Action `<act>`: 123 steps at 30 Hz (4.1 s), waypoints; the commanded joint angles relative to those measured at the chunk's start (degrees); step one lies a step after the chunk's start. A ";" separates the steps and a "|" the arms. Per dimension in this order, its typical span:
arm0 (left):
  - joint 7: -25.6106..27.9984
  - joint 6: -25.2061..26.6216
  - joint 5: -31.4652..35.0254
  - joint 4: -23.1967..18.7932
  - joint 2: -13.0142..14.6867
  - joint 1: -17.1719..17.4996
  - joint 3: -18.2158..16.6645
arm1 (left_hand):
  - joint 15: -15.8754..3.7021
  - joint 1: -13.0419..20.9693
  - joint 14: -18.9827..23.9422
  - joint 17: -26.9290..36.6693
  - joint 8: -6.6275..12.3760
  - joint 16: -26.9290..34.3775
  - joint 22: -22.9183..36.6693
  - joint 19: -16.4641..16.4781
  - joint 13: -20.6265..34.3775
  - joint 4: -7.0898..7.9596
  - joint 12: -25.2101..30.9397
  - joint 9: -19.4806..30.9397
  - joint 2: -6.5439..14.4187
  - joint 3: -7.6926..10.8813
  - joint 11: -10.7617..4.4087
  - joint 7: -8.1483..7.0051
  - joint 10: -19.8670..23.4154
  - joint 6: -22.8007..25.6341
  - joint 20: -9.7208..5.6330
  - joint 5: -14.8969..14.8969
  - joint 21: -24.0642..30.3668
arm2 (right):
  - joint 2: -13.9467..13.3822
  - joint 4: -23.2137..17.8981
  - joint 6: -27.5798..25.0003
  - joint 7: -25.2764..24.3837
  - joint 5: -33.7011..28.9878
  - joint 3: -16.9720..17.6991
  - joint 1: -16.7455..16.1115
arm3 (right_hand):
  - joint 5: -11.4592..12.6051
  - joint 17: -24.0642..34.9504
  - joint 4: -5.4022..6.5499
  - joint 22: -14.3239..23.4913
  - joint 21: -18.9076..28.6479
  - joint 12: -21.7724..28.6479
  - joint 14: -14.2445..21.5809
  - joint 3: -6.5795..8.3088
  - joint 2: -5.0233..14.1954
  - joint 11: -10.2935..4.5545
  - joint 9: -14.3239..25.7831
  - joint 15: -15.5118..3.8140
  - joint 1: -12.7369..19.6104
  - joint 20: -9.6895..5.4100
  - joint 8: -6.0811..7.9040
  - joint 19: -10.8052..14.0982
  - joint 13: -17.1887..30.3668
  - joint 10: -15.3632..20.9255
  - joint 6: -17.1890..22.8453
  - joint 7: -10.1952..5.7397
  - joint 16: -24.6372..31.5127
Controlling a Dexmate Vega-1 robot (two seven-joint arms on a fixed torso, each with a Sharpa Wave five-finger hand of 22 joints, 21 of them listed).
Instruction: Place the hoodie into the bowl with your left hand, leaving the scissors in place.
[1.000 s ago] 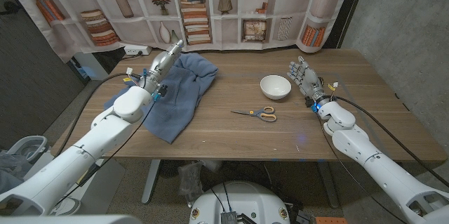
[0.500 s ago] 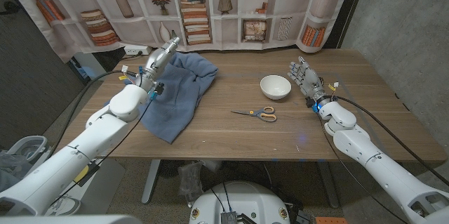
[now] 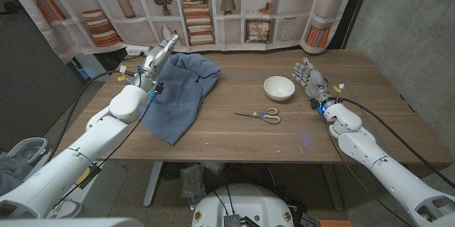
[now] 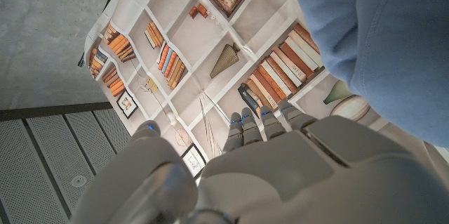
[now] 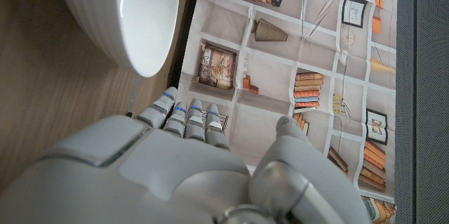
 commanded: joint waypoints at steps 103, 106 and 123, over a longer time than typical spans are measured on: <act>18.58 28.03 27.06 -10.45 5.83 3.84 -2.04 | -1.09 3.21 2.55 0.29 0.19 0.30 0.17 0.45 0.20 -1.35 0.22 0.41 0.19 -0.94 -1.67 -0.80 2.35 2.25 -1.23 1.35 0.44 | -0.24 -0.22 -1.60 0.23 0.33 -0.38 0.55 | 0.05 0.36 -0.88 0.26 -0.42 -0.05 0.42 -0.38 1.17 -0.01 0.17 0.05 -0.03 -0.13 -0.36 0.72 0.15 0.76 0.76 -0.07 0.05; 18.60 28.68 27.39 -10.63 5.93 3.82 -1.88 | -1.30 3.59 2.06 0.27 0.11 0.08 0.15 0.43 0.21 -1.60 0.08 0.41 0.02 -0.99 -1.93 -1.03 2.09 2.07 -1.20 1.48 0.40 | -0.30 -0.17 -1.58 0.42 0.27 -0.45 0.60 | 0.05 0.36 -0.90 0.26 -0.43 -0.05 0.44 -0.39 1.18 -0.07 0.17 0.04 -0.04 -0.09 -0.36 0.71 0.15 0.78 0.77 -0.07 0.06; 17.62 36.86 30.35 -13.16 7.21 2.96 0.23 | 0.77 7.94 -0.28 0.30 -0.71 -0.37 0.11 -0.08 0.31 -4.38 -0.67 0.51 -1.88 -1.55 0.71 -1.28 -0.69 -1.08 2.43 2.65 0.12 | -0.45 -0.44 -1.70 0.51 0.33 -0.46 0.43 | 0.03 0.37 -1.01 0.25 -0.43 -0.04 0.60 -0.46 1.26 0.06 0.18 0.02 -0.06 -0.02 -0.39 0.79 0.15 0.93 0.77 -0.30 0.09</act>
